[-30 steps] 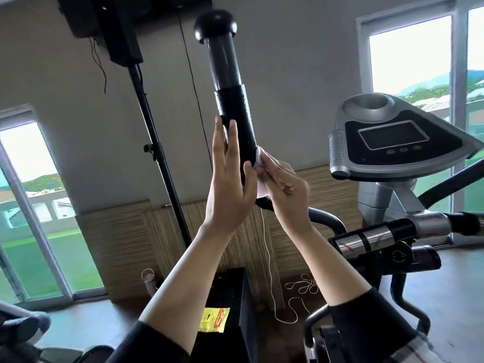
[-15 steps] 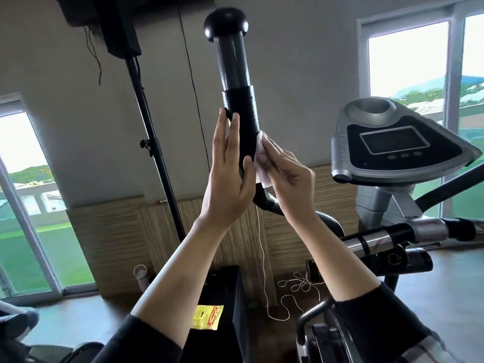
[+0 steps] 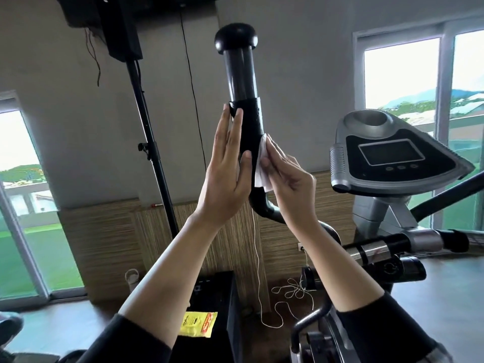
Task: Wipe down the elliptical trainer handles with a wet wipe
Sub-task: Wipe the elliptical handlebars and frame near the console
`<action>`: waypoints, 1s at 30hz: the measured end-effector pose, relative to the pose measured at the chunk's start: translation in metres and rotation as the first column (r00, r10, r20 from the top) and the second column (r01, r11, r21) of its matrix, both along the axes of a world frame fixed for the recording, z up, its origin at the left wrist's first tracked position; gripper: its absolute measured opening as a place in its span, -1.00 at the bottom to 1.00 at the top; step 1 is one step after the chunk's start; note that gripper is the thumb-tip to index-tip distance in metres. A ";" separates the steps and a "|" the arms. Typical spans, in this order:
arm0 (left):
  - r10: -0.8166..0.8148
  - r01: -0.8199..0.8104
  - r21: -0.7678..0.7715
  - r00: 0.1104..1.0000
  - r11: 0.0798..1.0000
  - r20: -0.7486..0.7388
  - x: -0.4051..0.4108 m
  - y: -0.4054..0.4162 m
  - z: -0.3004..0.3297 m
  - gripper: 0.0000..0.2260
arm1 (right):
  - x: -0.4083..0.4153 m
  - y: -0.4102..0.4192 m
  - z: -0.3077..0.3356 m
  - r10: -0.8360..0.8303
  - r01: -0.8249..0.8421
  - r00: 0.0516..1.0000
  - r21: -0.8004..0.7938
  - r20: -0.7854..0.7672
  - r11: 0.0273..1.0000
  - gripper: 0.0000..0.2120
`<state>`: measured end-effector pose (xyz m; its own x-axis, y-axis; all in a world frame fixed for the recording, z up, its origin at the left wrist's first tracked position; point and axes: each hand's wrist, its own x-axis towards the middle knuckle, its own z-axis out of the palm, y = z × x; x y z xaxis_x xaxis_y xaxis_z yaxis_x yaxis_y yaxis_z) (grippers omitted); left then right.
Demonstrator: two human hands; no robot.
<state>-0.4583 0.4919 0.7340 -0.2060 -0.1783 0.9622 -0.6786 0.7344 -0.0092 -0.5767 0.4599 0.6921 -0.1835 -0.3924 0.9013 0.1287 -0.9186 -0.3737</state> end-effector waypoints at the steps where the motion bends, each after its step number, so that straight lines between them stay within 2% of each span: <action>1: -0.006 0.006 0.004 1.000 1.000 0.004 0.001 0.000 0.000 -0.51 | 0.001 0.001 -0.002 0.001 -0.001 1.000 0.009 0.010 1.000 -0.67; 8: -0.071 0.071 -0.003 0.997 0.997 0.028 0.006 -0.003 0.002 -0.53 | 0.001 0.010 0.040 -0.060 0.060 0.998 -0.034 0.002 0.998 -0.67; 15: -0.167 0.167 0.033 0.986 0.985 0.005 0.014 -0.007 0.002 -0.51 | 0.008 0.009 0.010 -0.219 0.219 0.976 -0.052 0.006 0.974 -0.67; 21: -0.254 0.253 0.047 0.967 0.966 0.019 0.022 -0.014 0.003 -0.50 | 0.010 0.012 0.052 -0.475 0.474 0.879 -0.189 0.044 0.860 -0.71; 27: -0.273 0.270 0.058 0.960 0.961 0.062 0.032 -0.018 0.005 -0.49 | 0.018 0.007 0.019 -0.627 0.622 0.776 -0.257 0.075 0.740 -0.73; 30: -0.312 0.308 0.067 0.948 0.949 0.067 0.034 -0.021 0.005 -0.50 | 0.023 0.012 0.029 -0.664 0.664 0.741 -0.243 0.095 0.707 -0.72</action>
<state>-0.4243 0.4710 0.7391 -0.3318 -0.1460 0.9320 -0.4164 0.9092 -0.0058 -0.5534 0.4720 0.7207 -0.3117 0.0643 0.9480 -0.5501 -0.8257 -0.1249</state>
